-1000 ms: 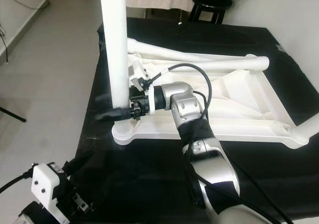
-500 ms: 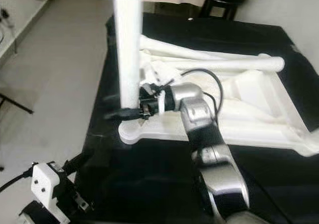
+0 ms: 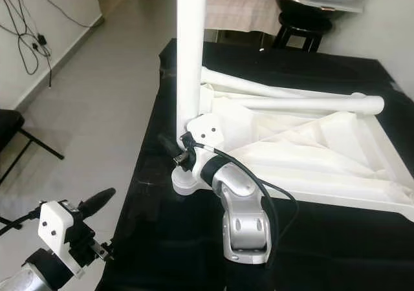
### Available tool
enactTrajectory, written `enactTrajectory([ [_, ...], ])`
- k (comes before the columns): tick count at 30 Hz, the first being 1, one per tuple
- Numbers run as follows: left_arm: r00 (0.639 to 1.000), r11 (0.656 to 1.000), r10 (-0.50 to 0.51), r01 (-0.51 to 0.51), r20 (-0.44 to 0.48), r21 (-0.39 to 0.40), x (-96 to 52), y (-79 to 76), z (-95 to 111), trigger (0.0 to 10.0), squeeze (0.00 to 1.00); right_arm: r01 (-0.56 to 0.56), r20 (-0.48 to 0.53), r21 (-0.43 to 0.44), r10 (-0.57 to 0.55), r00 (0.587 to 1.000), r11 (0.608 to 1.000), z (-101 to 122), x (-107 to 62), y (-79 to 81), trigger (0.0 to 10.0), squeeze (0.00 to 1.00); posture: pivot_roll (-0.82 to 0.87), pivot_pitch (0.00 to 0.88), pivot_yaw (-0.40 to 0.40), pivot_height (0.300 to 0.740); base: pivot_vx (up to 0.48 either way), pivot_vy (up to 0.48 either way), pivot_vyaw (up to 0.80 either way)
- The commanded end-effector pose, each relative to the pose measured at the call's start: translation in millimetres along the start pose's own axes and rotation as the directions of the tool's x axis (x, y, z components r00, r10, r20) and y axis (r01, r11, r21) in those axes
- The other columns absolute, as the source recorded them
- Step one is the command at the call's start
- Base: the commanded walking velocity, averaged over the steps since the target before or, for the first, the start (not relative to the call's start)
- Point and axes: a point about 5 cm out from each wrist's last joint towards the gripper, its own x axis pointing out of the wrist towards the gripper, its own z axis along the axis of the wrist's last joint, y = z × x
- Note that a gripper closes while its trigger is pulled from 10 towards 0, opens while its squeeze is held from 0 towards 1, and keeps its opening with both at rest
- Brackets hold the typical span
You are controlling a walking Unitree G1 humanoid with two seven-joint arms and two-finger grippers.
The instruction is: Building children table
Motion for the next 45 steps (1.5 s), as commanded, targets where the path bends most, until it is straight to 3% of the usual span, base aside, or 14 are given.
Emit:
enactTrajectory([
  [1,1.000,1.000,0.011,-0.011,-0.010,-0.004,-1.7,-0.1,-3,10.0,0.00,0.136,-0.224,0.048,-0.122,0.967,0.990,-36,-1.9,-13.4,5.4,0.00,-0.05,0.105,-0.113,0.740,0.000,0.000,0.00],
  [2,1.000,1.000,0.011,-0.011,-0.010,-0.004,-1.6,-0.7,-3,10.0,0.00,0.094,-0.205,0.065,-0.079,0.976,0.993,-35,2.8,-12.8,10.0,0.00,-0.05,0.105,-0.113,0.740,0.000,0.000,0.00],
  [3,1.000,1.000,0.007,-0.007,-0.012,-0.006,-1.8,-1.5,-3,10.0,0.00,0.027,-0.177,0.073,-0.013,0.984,0.997,-29,7.1,-10.7,10.0,1.00,-0.04,0.105,-0.113,0.740,0.000,0.000,0.00],
  [15,1.000,1.000,-0.015,0.015,-0.005,-0.019,-1.6,-8.7,-3,10.0,0.00,-0.706,0.028,-0.140,0.715,0.698,0.695,22,30.4,-5.5,10.0,0.91,-0.02,0.116,-0.123,0.740,0.000,0.000,0.00],
  [16,1.000,1.000,-0.014,0.014,-0.003,-0.020,-2.4,-10.4,-2,10.0,0.00,-0.745,0.014,-0.141,0.753,0.658,0.653,24,37.3,-6.0,10.0,0.00,0.01,0.138,-0.130,0.740,0.000,0.000,0.00],
  [20,1.000,1.000,-0.013,0.013,-0.004,-0.024,-5.1,-15.0,1,10.0,0.00,-0.835,-0.022,-0.136,0.841,0.540,0.533,28,48.0,-2.7,10.0,0.00,0.03,0.163,-0.135,0.740,0.000,0.000,0.00],
  [21,1.000,1.000,-0.014,0.013,-0.007,-0.028,-7.0,-17.7,2,10.0,0.00,-0.867,-0.036,-0.129,0.872,0.488,0.480,30,54.0,-0.5,4.8,0.00,0.04,0.179,-0.134,0.740,0.000,0.000,0.00],
  [23,1.000,0.999,-0.014,0.013,-0.011,-0.032,-8.4,-19.4,3,10.0,0.00,-0.881,-0.038,-0.121,0.885,0.464,0.457,32,58.3,1.3,3.6,0.00,0.05,0.183,-0.133,0.740,0.000,0.000,0.00],
  [24,1.000,0.999,-0.012,0.011,-0.014,-0.036,-10.4,-21.4,4,10.0,0.00,-0.884,-0.033,-0.108,0.887,0.460,0.454,34,62.9,2.8,0.0,0.00,0.05,0.197,-0.130,0.740,0.000,0.000,0.00],
  [34,0.999,0.999,-0.016,0.015,-0.027,-0.050,-14.6,-25.8,5,10.0,0.00,-0.923,-0.044,-0.069,0.923,0.383,0.379,30,62.2,-12.0,0.0,0.00,0.04,0.217,-0.122,0.740,0.000,0.000,0.00],
  [39,0.999,0.999,-0.017,0.016,-0.027,-0.051,-13.5,-25.0,5,10.0,0.00,-0.903,-0.038,-0.089,0.905,0.425,0.420,31,55.6,-27.7,0.0,0.00,0.02,0.208,-0.128,0.740,0.000,0.000,0.00],
  [42,1.000,0.999,-0.011,0.010,-0.023,-0.049,-12.0,-23.3,4,10.0,0.00,-0.813,-0.030,-0.124,0.817,0.575,0.568,27,44.8,-45.2,0.0,0.00,0.01,0.200,-0.143,0.740,0.000,0.000,0.00],
  [44,1.000,0.999,0.003,-0.004,-0.017,-0.048,-12.1,-18.5,3,10.0,0.00,-0.287,-0.071,0.098,0.294,0.953,0.953,-10,48.6,-34.0,0.0,0.00,-0.03,0.178,-0.156,0.740,0.000,0.000,0.00],
  [45,1.000,0.999,0.012,-0.013,-0.011,-0.051,-11.6,-15.4,3,10.0,0.00,0.081,-0.257,0.181,-0.032,0.966,0.980,-45,23.4,-20.6,0.0,0.00,-0.03,0.176,-0.149,0.740,0.000,0.000,0.00],
])
